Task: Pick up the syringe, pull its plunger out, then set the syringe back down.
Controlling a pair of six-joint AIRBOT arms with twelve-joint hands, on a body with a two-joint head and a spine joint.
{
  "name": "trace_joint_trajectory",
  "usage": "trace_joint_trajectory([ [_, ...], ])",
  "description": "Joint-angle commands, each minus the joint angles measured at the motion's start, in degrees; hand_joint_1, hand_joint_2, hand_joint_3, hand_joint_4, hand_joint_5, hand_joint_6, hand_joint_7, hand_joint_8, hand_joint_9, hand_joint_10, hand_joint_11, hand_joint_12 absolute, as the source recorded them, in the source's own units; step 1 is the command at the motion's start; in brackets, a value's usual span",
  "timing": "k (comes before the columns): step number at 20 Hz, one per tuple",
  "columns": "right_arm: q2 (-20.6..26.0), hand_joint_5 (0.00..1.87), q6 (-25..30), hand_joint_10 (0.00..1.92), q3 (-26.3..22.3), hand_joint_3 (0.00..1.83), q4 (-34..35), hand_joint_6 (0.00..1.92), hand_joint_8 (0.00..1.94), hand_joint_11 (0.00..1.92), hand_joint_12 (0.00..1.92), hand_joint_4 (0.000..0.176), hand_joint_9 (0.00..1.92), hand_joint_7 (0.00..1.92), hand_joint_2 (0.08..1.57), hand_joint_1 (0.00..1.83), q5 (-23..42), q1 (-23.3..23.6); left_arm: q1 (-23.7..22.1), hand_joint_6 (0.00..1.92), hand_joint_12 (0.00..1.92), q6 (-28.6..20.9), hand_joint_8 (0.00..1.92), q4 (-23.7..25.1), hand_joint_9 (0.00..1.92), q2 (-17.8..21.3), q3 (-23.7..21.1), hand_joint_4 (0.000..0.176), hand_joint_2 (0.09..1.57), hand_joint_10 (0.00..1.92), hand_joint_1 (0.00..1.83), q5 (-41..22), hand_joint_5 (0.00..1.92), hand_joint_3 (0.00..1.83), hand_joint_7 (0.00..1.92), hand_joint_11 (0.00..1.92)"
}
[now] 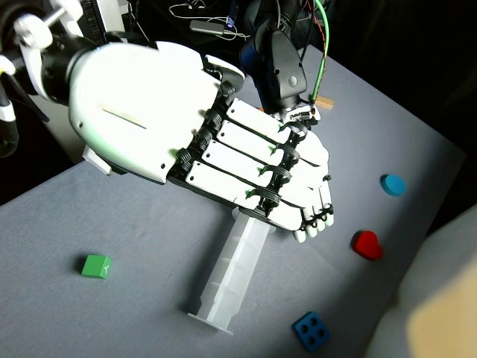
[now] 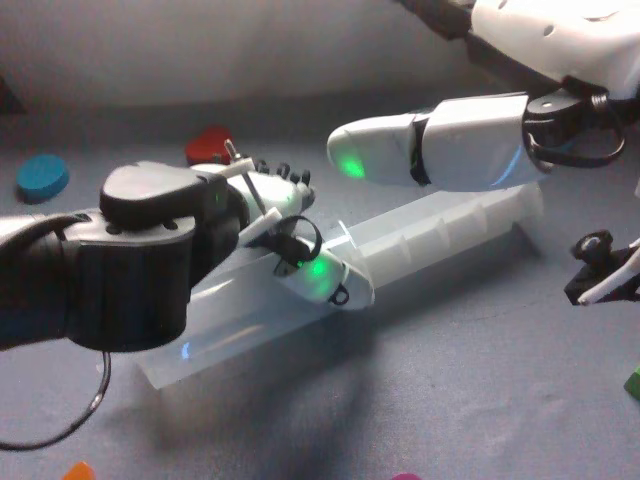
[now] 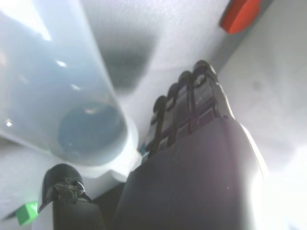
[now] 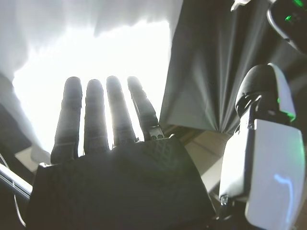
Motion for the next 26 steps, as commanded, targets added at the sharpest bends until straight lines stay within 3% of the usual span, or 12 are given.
trace_joint_trajectory([
  [1, -0.03, 0.00, 0.14, 0.00, -0.46, 0.00, -3.23, 0.00, 0.00, 0.00, 0.20, 0.000, 0.00, 0.00, 0.92, 0.17, 2.64, 1.04, -1.19, 0.00, 0.00, 0.78, 0.00, 3.45, 0.00, 0.44, -0.22, 0.000, 0.97, 0.00, 0.18, -0.22, 0.00, 0.00, 0.00, 0.01],
  [13, 0.21, 0.00, -0.04, 0.00, -0.84, 0.00, -3.12, 0.00, 0.00, 0.00, 0.20, 0.000, 0.00, 0.00, 0.93, 0.17, 2.27, 1.14, -8.32, 0.00, 0.01, 6.97, 0.00, 3.45, 0.00, 5.47, -3.55, 0.000, 0.99, 0.00, 0.21, -0.27, 0.00, 0.00, 0.00, 0.02],
  [16, 0.37, 0.00, -0.10, 0.00, -0.99, 0.00, -3.10, 0.00, 0.00, 0.00, 0.29, 0.000, 0.01, 0.00, 0.93, 0.15, 2.02, 1.08, -10.29, 0.00, 0.01, 8.47, 0.00, 3.51, 0.00, 7.92, -5.16, 0.000, 0.99, 0.00, 0.21, 0.19, 0.00, 0.00, 0.00, 0.03],
  [18, 0.33, 0.00, -0.11, 0.00, -1.13, 0.00, -3.10, 0.00, 0.00, 0.00, 0.30, 0.000, 0.02, 0.00, 0.94, 0.14, 2.17, 0.99, -11.89, 0.00, 0.02, 8.42, 0.00, 6.91, 0.00, 9.51, -6.41, 0.000, 1.00, 0.00, 0.21, 0.82, 0.00, 0.01, 0.00, 0.03],
  [19, 0.28, 0.03, -0.11, 0.01, -1.22, 0.00, -3.10, 0.00, 0.00, 0.00, 0.39, 0.000, 0.07, 0.05, 0.95, 0.13, 2.19, 0.98, -12.40, 0.01, 0.02, 8.43, 0.00, 7.18, 0.00, 10.06, -6.78, 0.000, 1.00, 0.00, 0.21, 1.54, 0.02, 0.01, 0.01, 0.04],
  [20, 0.22, 0.12, -0.11, 0.01, -1.31, 0.00, -3.10, 0.00, 0.00, 0.00, 0.62, 0.000, 0.19, 0.17, 0.96, 0.13, 2.29, 0.94, -12.83, 0.01, 0.03, 8.43, 0.01, 8.20, 0.03, 10.71, -7.56, 0.000, 1.01, 0.01, 0.20, 1.72, 0.04, 0.01, 0.04, 0.05],
  [21, 0.13, 0.12, -0.11, 0.01, -1.37, 0.00, -3.10, 0.00, 0.00, 0.00, 0.62, 0.000, 0.19, 0.17, 0.96, 0.13, 2.51, 0.86, -13.09, 0.01, 0.03, 8.43, 0.01, 9.29, 0.03, 11.31, -8.36, 0.000, 1.01, 0.01, 0.20, 1.72, 0.04, 0.01, 0.04, 0.05],
  [22, 0.05, 0.25, -0.11, 0.01, -1.39, 0.00, -3.10, 0.01, 0.01, 0.04, 0.77, 0.000, 0.32, 0.33, 0.97, 0.13, 2.65, 0.82, -13.21, 0.01, 0.04, 8.43, 0.01, 10.11, 0.06, 11.66, -8.92, 0.000, 1.02, 0.01, 0.19, 1.72, 0.07, 0.00, 0.07, 0.05],
  [24, -0.07, 0.43, -0.11, 0.02, -1.45, 0.00, -3.10, 0.01, 0.01, 0.24, 0.91, 0.000, 0.52, 0.56, 1.01, 0.16, 2.91, 0.49, -13.62, 0.00, 0.44, 8.46, 0.01, 11.63, 0.19, 12.94, -10.36, 0.000, 1.05, 0.01, 0.18, 1.82, 0.18, 0.00, 0.19, 0.00],
  [25, -0.07, 0.70, -0.16, 0.15, -1.52, 0.00, -3.10, 0.05, 0.04, 0.57, 1.06, 0.000, 0.85, 0.81, 1.09, 0.28, 2.92, 0.33, -14.05, 0.02, 0.87, 8.46, 0.02, 13.47, 0.49, 13.63, -11.08, 0.000, 1.08, 0.04, 0.20, 1.81, 0.44, 0.00, 0.51, 0.06],
  [26, -0.07, 0.70, -0.31, 0.15, -1.56, 0.00, -3.10, 0.05, 0.04, 0.57, 1.06, 0.000, 0.85, 0.81, 1.09, 0.28, 2.97, 0.25, -14.43, 0.02, 0.87, 8.53, 0.02, 14.49, 0.49, 14.41, -11.73, 0.000, 1.08, 0.04, 0.20, 1.69, 0.44, 0.00, 0.51, 0.06],
])
